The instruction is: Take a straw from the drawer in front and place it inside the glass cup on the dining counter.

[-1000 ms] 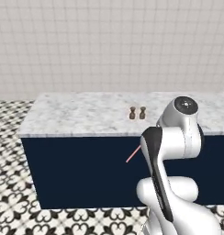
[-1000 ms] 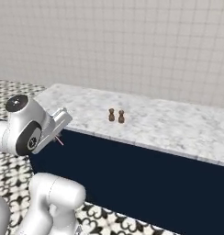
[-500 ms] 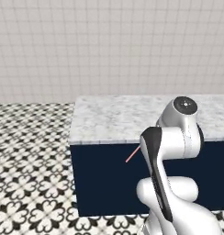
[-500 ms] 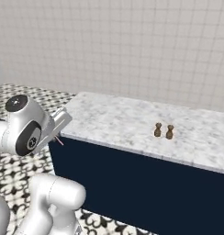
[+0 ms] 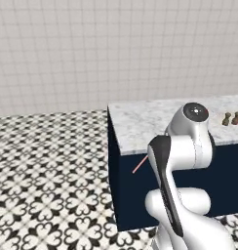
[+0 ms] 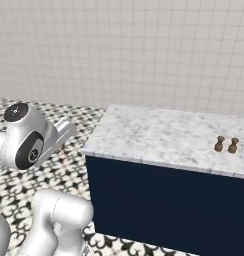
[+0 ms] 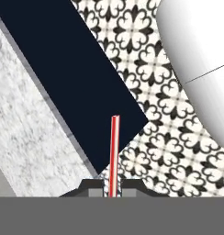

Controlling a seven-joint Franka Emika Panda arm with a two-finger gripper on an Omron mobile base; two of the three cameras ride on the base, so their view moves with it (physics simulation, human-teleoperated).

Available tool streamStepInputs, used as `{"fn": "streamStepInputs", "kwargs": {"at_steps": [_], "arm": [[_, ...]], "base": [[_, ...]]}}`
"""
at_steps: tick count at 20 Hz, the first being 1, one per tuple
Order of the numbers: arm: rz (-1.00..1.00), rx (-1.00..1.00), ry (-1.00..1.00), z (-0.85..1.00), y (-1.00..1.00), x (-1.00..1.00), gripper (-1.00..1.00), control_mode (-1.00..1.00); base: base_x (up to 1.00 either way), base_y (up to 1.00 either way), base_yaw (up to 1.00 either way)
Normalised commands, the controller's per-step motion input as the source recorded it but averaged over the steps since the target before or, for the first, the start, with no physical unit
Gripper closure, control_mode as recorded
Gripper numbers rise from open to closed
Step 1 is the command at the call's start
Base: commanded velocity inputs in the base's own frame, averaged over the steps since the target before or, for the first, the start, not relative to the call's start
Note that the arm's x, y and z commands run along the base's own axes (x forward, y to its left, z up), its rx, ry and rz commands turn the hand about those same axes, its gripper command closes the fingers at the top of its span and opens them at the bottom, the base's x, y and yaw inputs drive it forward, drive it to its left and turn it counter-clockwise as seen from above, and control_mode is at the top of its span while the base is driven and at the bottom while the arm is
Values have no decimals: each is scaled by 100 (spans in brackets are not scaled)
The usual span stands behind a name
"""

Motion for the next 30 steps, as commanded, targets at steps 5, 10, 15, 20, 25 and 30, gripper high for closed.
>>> {"fn": "streamStepInputs", "kwargs": {"at_steps": [5,10,15,20,25,30], "arm": [[0,0,0,0,0,0,100,100],[0,0,0,0,0,0,100,100],[0,0,0,0,0,0,100,100],[0,0,0,0,0,0,100,100],[0,0,0,0,0,0,100,100],[0,0,0,0,0,0,100,100]], "base": [[23,100,-47],[45,100,-51],[71,100,-49],[70,100,-51],[68,100,-56],[56,100,-56]]}}
